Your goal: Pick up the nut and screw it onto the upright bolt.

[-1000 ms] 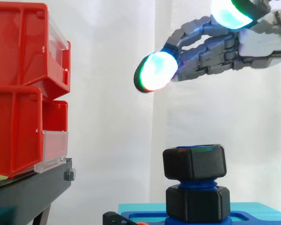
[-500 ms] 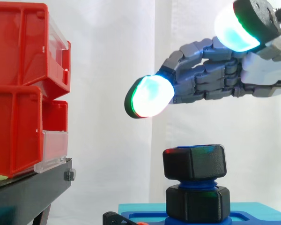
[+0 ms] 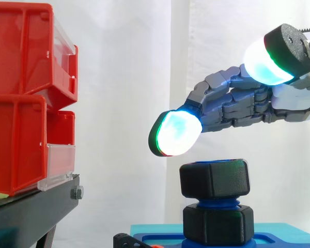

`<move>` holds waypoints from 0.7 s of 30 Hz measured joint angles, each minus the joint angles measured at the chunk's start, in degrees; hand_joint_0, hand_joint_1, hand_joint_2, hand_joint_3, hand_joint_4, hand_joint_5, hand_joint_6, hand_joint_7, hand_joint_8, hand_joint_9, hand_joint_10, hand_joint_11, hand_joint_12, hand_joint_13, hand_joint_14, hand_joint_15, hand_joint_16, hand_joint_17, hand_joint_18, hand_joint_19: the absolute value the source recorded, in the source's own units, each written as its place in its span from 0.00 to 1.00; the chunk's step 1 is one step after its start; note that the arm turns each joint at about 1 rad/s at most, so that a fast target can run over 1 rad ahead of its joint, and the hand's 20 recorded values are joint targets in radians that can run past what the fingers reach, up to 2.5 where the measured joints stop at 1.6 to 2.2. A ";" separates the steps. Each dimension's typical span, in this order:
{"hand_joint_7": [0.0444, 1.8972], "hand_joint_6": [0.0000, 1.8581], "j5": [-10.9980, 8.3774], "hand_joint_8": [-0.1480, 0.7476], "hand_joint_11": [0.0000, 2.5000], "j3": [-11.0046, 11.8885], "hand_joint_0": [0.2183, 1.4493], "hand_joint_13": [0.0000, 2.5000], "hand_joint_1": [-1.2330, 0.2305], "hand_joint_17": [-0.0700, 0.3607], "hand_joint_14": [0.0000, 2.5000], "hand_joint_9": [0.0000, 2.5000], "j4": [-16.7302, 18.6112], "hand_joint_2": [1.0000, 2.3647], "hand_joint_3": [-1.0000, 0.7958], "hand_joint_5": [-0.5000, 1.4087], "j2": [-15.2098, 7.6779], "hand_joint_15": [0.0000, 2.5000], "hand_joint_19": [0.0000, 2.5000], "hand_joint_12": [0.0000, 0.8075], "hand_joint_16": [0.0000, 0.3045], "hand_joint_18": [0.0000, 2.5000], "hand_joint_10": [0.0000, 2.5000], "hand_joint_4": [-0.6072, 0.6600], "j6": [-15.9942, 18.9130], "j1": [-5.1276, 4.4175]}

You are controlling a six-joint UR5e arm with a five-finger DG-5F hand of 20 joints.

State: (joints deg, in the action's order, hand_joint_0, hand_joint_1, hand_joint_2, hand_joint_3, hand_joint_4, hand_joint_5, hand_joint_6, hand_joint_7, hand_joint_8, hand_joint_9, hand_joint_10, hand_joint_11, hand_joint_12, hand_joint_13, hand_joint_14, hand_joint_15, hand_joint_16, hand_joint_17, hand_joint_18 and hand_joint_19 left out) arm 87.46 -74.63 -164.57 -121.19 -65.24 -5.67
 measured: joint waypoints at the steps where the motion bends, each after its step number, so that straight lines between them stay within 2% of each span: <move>1: 0.31 0.27 0.02 0.40 0.00 0.00 0.17 0.00 0.77 0.47 0.00 0.07 0.03 0.00 0.28 0.15 0.00 0.00 0.00 0.46 0.20 0.00 0.00 0.54 -0.02 0.04; 10: 0.32 0.27 -0.01 0.40 0.00 -0.04 0.17 0.00 0.77 0.48 0.00 0.08 1.82 0.00 0.28 0.15 -0.09 0.00 0.00 0.46 0.20 0.00 0.00 0.54 -0.13 0.25; 17: 0.34 0.27 -0.15 0.40 0.00 -0.01 0.18 0.00 0.78 0.48 0.00 0.08 3.55 0.00 0.28 0.16 -2.26 0.00 0.00 0.45 0.20 0.00 0.00 0.55 0.36 -0.07; 21: 0.35 0.27 -0.64 0.41 0.00 0.00 0.18 0.00 0.78 0.47 0.00 0.08 3.55 0.00 0.28 0.16 -2.67 0.00 0.01 0.45 0.20 0.00 0.00 0.56 0.79 -0.25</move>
State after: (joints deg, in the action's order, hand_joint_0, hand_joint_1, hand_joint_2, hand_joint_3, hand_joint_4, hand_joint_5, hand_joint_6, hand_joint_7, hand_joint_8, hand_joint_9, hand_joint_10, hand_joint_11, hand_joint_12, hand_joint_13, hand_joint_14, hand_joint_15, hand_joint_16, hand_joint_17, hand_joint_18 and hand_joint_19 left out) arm 86.82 -74.63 -161.02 -123.86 -64.45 -5.92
